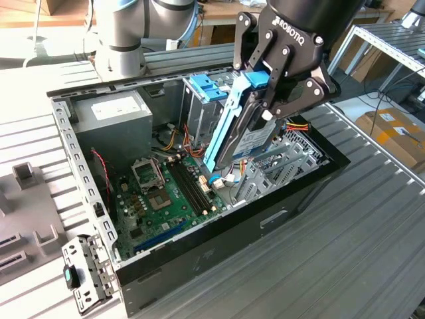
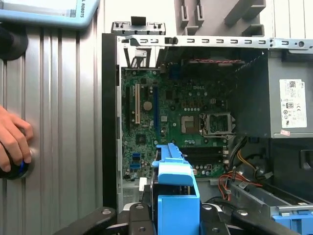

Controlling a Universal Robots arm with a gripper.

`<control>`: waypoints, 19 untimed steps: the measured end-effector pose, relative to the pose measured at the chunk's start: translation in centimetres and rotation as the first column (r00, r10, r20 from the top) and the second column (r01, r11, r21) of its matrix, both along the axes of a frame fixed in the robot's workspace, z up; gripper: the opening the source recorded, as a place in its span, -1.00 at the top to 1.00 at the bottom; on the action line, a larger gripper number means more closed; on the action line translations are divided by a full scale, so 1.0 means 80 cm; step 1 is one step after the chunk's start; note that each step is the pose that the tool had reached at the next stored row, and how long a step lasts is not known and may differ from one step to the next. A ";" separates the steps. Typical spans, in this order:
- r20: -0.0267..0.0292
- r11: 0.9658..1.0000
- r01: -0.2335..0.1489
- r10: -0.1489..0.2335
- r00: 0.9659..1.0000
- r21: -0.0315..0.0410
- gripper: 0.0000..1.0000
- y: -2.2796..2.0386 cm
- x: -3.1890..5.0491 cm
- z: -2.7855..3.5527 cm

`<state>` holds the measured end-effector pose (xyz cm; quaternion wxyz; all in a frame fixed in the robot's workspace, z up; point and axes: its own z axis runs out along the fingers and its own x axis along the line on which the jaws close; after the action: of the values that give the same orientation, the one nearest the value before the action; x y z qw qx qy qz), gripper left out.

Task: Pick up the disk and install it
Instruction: 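Pick up the disk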

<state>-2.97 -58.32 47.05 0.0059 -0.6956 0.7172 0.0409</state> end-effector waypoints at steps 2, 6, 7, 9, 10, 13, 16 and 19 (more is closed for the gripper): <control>0.000 1.000 0.002 -0.002 1.000 0.001 0.28 -0.0023 0.003 -0.0001; -0.001 1.000 0.006 -0.006 1.000 0.001 0.28 -0.0083 0.008 -0.0009; -0.001 1.000 0.007 -0.007 1.000 0.001 0.28 -0.0116 0.010 -0.0012; -0.001 1.000 0.009 -0.009 1.000 0.001 0.28 -0.0151 0.012 -0.0014; -0.001 1.000 0.009 -0.009 1.000 0.001 0.28 -0.0172 0.012 -0.0014; -0.001 1.000 0.012 -0.012 1.000 0.001 0.28 -0.0245 0.014 -0.0017; -0.001 1.000 0.014 -0.014 1.000 0.001 0.28 -0.0307 0.016 -0.0018; -0.001 1.000 0.015 -0.015 1.000 0.001 0.28 -0.0364 0.019 -0.0020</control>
<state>-1.48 -61.23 46.89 0.0064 -0.6900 0.7226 0.0417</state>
